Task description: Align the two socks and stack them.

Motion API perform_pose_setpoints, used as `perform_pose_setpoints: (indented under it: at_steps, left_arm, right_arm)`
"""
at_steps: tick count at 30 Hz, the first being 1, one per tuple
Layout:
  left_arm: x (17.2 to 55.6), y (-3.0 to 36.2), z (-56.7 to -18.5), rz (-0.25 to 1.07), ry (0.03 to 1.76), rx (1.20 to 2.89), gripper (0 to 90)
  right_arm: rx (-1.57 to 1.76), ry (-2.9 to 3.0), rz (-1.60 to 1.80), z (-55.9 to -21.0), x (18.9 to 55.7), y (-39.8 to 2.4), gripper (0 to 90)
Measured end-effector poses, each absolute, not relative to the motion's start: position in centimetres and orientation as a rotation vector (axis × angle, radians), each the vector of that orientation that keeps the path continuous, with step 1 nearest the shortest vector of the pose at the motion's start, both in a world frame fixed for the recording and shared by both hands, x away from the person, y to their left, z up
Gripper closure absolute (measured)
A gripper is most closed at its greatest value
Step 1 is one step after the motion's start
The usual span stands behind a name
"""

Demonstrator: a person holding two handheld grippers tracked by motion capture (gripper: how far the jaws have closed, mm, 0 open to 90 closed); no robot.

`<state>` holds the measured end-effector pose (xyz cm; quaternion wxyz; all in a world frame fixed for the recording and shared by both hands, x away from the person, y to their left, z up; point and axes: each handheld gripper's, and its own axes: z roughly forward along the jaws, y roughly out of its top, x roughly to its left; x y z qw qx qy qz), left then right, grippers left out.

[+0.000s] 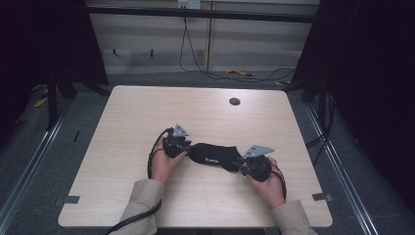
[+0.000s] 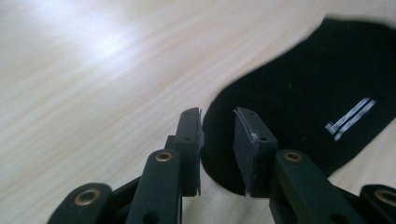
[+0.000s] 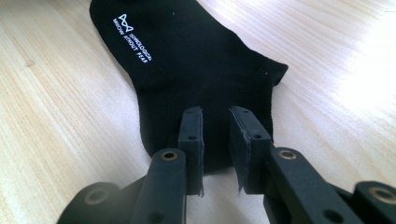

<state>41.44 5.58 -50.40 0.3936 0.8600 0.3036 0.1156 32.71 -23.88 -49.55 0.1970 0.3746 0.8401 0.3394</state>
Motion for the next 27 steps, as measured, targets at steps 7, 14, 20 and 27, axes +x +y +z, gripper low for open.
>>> perform_pose_setpoints:
  at_steps: [7, 14, 20, 27]
  left_arm:
    - [40.3, 7.2, -50.4, 0.310, 0.761, 2.197, 71.8]
    - [38.2, 9.3, -50.3, 0.293, 0.760, 2.178, 72.8]
    - [37.1, 10.9, -50.1, 0.288, 0.772, 2.158, 71.3]
    - [37.2, 10.6, -50.1, 0.243, 0.795, 2.117, 68.1]
  right_arm:
    - [1.050, 2.356, 0.961, -49.6, 32.6, -24.1, 75.2]
    - [1.021, 2.434, 0.957, -49.2, 31.4, -23.3, 76.0]
    - [1.013, 2.423, 1.048, -48.1, 30.6, -22.4, 79.5]
    - [1.070, 2.380, 1.083, -48.6, 31.5, -21.0, 90.0]
